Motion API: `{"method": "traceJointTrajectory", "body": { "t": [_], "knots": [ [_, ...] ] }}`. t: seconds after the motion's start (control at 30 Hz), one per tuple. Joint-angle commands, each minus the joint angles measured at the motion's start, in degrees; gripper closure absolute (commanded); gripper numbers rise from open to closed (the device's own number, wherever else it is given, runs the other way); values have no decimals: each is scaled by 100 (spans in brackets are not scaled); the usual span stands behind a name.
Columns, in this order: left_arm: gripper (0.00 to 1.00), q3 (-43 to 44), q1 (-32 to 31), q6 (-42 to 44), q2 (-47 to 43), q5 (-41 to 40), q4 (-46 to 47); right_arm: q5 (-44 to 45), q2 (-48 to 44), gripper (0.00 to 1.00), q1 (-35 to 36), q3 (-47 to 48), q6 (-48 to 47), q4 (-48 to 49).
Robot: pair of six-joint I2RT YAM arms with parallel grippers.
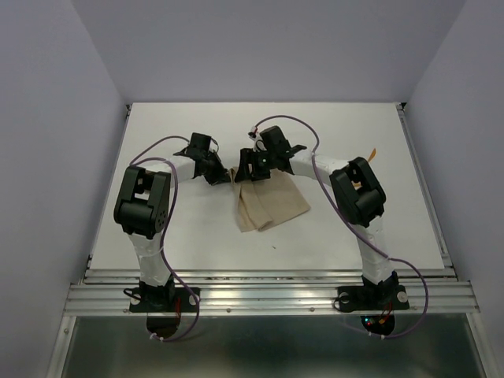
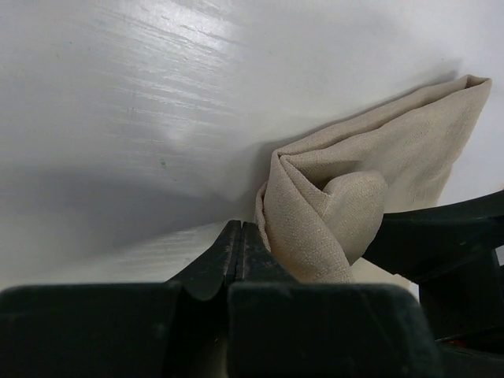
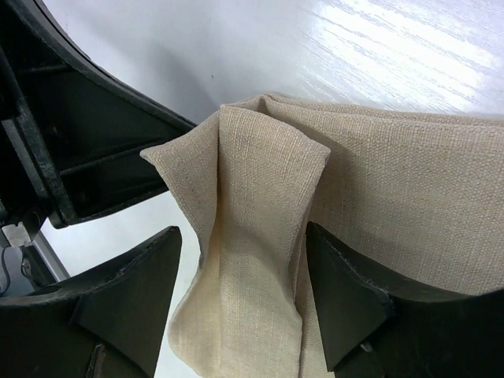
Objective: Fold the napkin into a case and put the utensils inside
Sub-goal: Fold the lower triangle-folded napkin at the center of the board.
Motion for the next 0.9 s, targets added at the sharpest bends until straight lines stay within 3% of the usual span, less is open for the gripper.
{"method": "traceJointTrajectory", "body": {
  "t": [0.0, 0.33, 0.87],
  "knots": [
    [100, -16, -25, -49, -203, 88, 332, 228, -275, 30, 74, 178, 124, 249],
    [100, -263, -25, -234, -177, 535, 1079, 210, -161, 21, 74, 362, 677, 513],
    [100, -438, -25, -480, -106, 861, 1642, 1035, -230, 28, 74, 310, 1354, 829]
  ]
}}
